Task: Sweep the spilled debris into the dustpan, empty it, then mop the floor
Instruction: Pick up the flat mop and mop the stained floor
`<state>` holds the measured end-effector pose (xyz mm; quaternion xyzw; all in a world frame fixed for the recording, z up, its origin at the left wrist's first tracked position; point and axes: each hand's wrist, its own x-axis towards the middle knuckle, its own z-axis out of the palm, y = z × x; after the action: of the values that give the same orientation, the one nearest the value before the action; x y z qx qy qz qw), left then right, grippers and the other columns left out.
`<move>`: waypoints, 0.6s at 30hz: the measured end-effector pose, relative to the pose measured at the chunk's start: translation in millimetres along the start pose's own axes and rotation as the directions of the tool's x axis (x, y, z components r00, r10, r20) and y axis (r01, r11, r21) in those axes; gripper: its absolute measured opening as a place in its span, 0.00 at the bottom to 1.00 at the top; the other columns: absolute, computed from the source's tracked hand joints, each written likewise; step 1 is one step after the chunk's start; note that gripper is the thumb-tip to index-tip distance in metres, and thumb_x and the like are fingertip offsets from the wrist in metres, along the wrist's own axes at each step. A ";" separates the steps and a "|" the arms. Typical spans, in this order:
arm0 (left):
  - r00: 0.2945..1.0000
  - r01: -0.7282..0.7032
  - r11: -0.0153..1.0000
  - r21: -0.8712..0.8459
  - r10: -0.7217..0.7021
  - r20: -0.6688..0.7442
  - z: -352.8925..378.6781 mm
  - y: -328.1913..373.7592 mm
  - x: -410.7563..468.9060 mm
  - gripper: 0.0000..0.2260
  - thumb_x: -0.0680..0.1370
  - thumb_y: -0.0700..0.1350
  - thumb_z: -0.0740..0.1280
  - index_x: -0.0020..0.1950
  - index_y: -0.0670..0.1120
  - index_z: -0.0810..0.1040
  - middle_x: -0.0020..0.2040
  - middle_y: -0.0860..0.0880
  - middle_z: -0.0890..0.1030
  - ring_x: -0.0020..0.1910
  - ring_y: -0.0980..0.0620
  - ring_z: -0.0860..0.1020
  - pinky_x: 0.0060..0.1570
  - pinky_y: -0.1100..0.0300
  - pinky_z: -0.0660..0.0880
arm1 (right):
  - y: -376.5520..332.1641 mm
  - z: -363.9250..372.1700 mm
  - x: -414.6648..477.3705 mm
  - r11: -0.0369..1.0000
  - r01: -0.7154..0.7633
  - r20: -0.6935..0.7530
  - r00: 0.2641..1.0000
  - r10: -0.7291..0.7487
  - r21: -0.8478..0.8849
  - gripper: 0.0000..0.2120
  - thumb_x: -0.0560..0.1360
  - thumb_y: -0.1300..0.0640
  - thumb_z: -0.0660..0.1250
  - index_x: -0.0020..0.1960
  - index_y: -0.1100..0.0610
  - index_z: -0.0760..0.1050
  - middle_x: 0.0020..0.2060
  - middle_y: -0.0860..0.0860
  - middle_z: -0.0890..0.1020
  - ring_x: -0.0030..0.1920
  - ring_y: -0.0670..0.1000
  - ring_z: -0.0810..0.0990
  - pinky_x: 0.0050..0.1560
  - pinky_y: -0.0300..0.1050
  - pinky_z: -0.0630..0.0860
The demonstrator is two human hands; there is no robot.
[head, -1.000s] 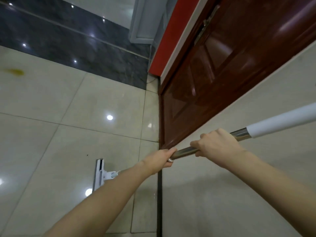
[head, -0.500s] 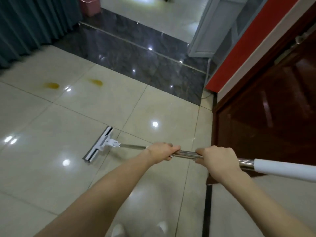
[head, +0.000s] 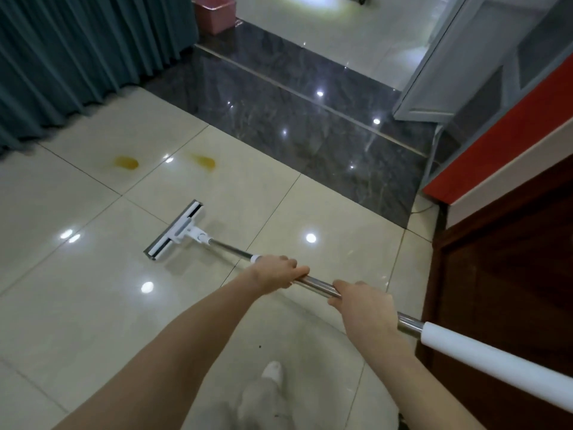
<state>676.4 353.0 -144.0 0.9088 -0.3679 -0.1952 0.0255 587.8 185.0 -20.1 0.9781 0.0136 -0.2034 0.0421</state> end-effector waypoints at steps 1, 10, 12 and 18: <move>1.000 0.007 1.000 0.016 -0.007 -0.003 -0.9 -8.9 14.0 0.15 0.80 0.43 0.61 0.65 0.51 0.65 0.56 0.46 0.74 0.55 0.45 0.74 0.38 0.49 0.73 | 2.2 -1.0 17.8 1.000 -0.007 0.015 1.000 0.007 0.016 0.13 0.81 0.45 0.56 0.60 0.49 0.71 0.42 0.50 0.73 0.47 0.54 0.80 0.42 0.45 0.68; 0.999 -0.027 0.999 0.037 0.025 0.040 14.8 -87.0 101.9 0.14 0.80 0.39 0.59 0.65 0.47 0.65 0.54 0.44 0.75 0.52 0.44 0.76 0.37 0.51 0.71 | -10.4 5.9 141.6 0.988 -0.113 0.164 0.982 0.095 0.101 0.11 0.81 0.47 0.57 0.57 0.50 0.73 0.51 0.52 0.81 0.52 0.55 0.81 0.42 0.44 0.65; 0.997 -0.046 0.999 0.020 0.044 0.057 22.1 -97.5 113.8 0.15 0.79 0.37 0.59 0.66 0.46 0.65 0.55 0.43 0.74 0.53 0.43 0.75 0.36 0.52 0.69 | -11.3 5.0 158.3 0.985 -0.133 0.230 0.967 0.105 0.106 0.11 0.81 0.47 0.57 0.58 0.50 0.73 0.53 0.52 0.81 0.54 0.56 0.80 0.43 0.45 0.66; 0.990 -0.129 0.992 -0.003 0.129 0.054 32.1 -107.0 139.6 0.17 0.79 0.38 0.60 0.66 0.47 0.63 0.57 0.43 0.73 0.54 0.43 0.73 0.32 0.53 0.63 | 19.7 4.7 196.5 0.988 0.009 0.482 0.872 -0.082 0.152 0.21 0.81 0.48 0.56 0.73 0.41 0.59 0.58 0.56 0.79 0.54 0.59 0.79 0.49 0.48 0.76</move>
<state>826.0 339.3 -240.9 0.8776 -0.4263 -0.2174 0.0278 767.0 166.8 -101.3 0.8953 0.0107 -0.4442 -0.0319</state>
